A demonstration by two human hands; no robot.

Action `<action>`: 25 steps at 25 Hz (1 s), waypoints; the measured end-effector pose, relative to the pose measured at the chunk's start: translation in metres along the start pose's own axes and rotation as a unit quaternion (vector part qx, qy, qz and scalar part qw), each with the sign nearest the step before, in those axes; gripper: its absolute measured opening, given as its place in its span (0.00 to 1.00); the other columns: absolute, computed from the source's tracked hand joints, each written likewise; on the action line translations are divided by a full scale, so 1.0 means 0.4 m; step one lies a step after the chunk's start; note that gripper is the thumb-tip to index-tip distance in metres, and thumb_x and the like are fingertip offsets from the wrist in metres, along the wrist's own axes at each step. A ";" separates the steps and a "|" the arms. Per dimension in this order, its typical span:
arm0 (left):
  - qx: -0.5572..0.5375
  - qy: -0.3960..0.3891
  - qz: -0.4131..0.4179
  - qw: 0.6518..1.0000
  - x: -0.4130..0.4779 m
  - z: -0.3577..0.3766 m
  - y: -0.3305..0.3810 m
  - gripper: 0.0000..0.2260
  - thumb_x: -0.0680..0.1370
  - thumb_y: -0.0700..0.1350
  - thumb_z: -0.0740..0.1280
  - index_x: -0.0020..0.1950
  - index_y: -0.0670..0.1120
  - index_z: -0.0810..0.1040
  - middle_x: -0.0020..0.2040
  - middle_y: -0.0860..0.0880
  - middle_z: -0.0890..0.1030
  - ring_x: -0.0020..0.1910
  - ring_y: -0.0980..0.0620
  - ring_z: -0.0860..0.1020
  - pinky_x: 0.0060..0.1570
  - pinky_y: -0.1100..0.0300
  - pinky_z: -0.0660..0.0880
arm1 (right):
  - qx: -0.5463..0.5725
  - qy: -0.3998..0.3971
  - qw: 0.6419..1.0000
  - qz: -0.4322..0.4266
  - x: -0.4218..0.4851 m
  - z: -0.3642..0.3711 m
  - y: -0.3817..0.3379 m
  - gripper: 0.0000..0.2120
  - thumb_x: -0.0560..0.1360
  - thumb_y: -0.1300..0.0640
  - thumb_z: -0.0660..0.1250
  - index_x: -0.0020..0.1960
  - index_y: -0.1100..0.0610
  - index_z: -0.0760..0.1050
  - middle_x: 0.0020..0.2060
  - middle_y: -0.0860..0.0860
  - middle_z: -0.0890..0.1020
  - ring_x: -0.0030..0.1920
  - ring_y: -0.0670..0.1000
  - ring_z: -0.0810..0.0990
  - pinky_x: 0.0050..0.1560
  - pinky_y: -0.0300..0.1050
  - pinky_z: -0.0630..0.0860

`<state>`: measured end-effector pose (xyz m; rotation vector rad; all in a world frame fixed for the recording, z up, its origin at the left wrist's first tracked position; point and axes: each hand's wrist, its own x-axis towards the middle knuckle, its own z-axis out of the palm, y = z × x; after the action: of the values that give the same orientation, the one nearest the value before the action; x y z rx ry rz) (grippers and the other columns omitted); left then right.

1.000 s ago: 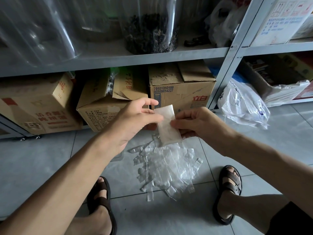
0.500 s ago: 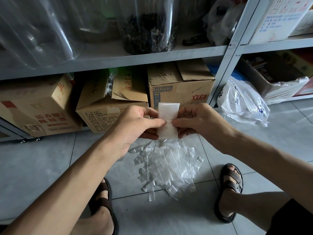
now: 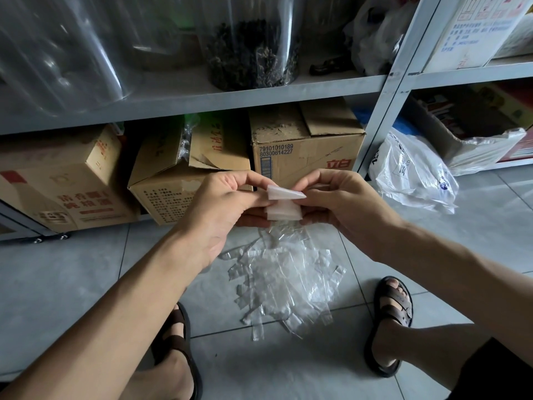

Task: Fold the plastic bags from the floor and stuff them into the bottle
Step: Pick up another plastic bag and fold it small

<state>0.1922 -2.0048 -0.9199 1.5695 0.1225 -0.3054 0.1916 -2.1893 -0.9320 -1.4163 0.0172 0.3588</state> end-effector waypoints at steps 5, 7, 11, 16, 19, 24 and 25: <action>-0.039 -0.035 -0.025 0.998 -0.002 -0.006 0.007 0.09 0.77 0.32 0.66 0.41 0.42 0.81 0.34 0.46 0.83 0.29 0.54 0.81 0.26 0.65 0.77 | 0.005 -0.009 1.000 -0.014 -0.001 -0.002 -0.004 0.09 0.77 0.70 0.64 0.42 0.62 0.79 0.35 0.54 0.82 0.35 0.49 0.81 0.36 0.39 0.81; -0.039 -0.049 -0.028 0.998 -0.004 -0.007 0.007 0.09 0.77 0.32 0.66 0.40 0.42 0.82 0.35 0.46 0.84 0.30 0.54 0.81 0.27 0.64 0.78 | 0.006 -0.019 1.000 -0.006 -0.001 -0.002 -0.005 0.10 0.78 0.70 0.63 0.42 0.62 0.79 0.34 0.54 0.82 0.34 0.48 0.81 0.35 0.39 0.80; -0.041 -0.066 -0.029 0.997 -0.005 -0.007 0.007 0.13 0.77 0.31 0.64 0.39 0.42 0.84 0.35 0.45 0.84 0.30 0.54 0.82 0.28 0.64 0.78 | 0.026 -0.031 0.999 0.017 0.002 0.000 -0.003 0.12 0.78 0.71 0.61 0.41 0.62 0.79 0.33 0.54 0.81 0.32 0.48 0.80 0.33 0.38 0.80; -0.022 -0.073 -0.019 0.997 -0.005 -0.004 0.004 0.14 0.79 0.30 0.59 0.40 0.40 0.82 0.34 0.45 0.83 0.31 0.54 0.81 0.32 0.63 0.80 | 0.030 -0.034 0.999 0.011 0.006 -0.003 0.003 0.13 0.78 0.72 0.60 0.40 0.61 0.78 0.32 0.53 0.81 0.33 0.48 0.81 0.34 0.38 0.80; -0.022 -0.083 -0.022 0.996 0.001 -0.008 0.001 0.15 0.78 0.32 0.58 0.40 0.40 0.82 0.35 0.44 0.82 0.33 0.52 0.81 0.36 0.60 0.81 | -0.016 -0.018 0.999 -0.035 0.006 -0.005 0.008 0.13 0.78 0.73 0.60 0.40 0.62 0.78 0.33 0.53 0.80 0.35 0.48 0.81 0.36 0.38 0.80; 0.012 -0.081 0.007 0.997 0.002 -0.012 -0.008 0.03 0.75 0.35 0.70 0.44 0.40 0.84 0.39 0.44 0.84 0.39 0.53 0.81 0.40 0.62 0.80 | -0.051 -0.001 0.995 -0.083 0.007 -0.001 0.011 0.12 0.78 0.73 0.61 0.40 0.64 0.77 0.32 0.53 0.81 0.33 0.47 0.80 0.36 0.36 0.78; 0.038 -0.072 0.021 0.996 0.002 -0.013 -0.011 0.03 0.73 0.34 0.72 0.44 0.41 0.85 0.40 0.44 0.84 0.39 0.54 0.82 0.41 0.64 0.79 | -0.044 -0.007 0.996 -0.075 0.008 -0.002 0.011 0.11 0.78 0.72 0.61 0.41 0.64 0.77 0.33 0.53 0.81 0.34 0.48 0.81 0.36 0.37 0.78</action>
<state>0.1925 -1.9995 -0.9242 1.6174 -0.0340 -0.3929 0.1938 -2.1887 -0.9370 -1.4922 -0.1159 0.2475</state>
